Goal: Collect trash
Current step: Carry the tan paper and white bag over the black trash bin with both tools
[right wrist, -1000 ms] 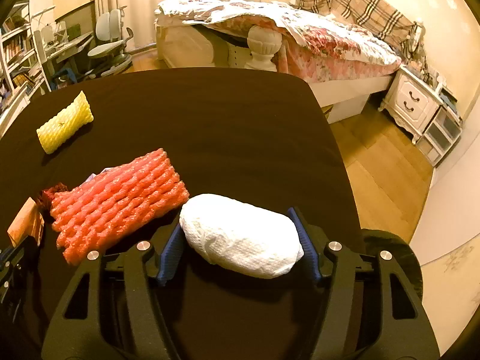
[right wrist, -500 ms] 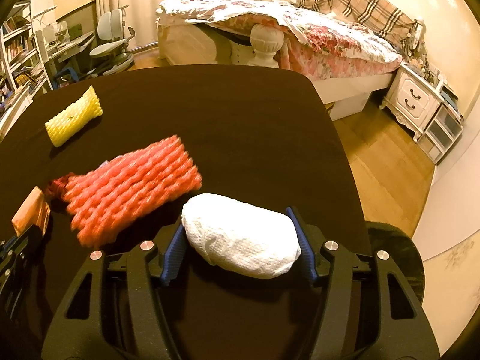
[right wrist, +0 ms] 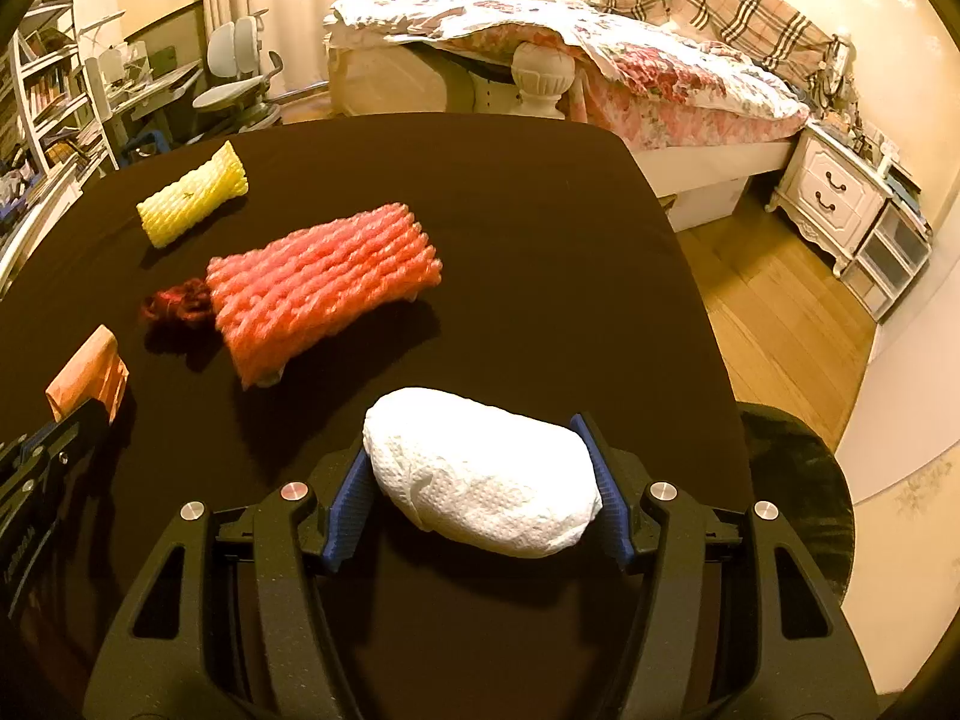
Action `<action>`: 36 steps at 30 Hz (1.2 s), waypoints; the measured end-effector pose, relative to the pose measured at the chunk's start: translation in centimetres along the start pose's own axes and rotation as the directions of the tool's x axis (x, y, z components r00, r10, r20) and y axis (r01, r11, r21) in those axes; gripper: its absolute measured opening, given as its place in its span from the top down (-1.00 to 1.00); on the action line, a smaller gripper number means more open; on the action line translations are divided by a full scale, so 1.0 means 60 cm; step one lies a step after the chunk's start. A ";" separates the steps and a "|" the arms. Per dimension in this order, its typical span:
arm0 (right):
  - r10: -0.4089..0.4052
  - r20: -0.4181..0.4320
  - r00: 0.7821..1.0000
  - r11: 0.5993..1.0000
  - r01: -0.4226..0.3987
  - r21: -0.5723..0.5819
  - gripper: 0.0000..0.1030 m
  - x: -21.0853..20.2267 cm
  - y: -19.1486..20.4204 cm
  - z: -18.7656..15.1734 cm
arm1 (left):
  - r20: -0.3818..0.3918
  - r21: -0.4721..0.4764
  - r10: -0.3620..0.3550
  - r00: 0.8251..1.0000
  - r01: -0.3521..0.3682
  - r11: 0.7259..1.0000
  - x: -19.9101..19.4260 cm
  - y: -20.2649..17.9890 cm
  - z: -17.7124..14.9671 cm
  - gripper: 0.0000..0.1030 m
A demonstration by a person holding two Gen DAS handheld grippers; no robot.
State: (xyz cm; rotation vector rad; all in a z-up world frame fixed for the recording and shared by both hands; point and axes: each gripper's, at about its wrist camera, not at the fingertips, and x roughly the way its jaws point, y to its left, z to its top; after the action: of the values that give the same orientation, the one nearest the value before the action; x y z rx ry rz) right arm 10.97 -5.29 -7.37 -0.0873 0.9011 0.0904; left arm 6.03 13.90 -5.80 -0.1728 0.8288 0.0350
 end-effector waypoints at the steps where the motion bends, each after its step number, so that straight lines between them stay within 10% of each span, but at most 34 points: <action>1: 0.000 0.000 1.000 1.000 0.000 0.000 -0.17 -0.003 0.000 -0.004 | 0.001 0.001 0.000 1.000 0.000 1.000 -0.002 -0.001 -0.001 0.68; 36: -0.058 0.088 0.994 0.992 0.048 0.115 -0.17 -0.126 -0.143 -0.076 | 0.092 0.085 -0.084 0.992 0.077 0.993 -0.079 -0.096 -0.036 0.68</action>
State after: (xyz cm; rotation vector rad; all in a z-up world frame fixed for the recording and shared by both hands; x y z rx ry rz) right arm 3.76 -14.65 -3.91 -0.0013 0.8108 -0.0061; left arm 1.83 8.04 -2.93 -0.1265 0.7262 -0.0661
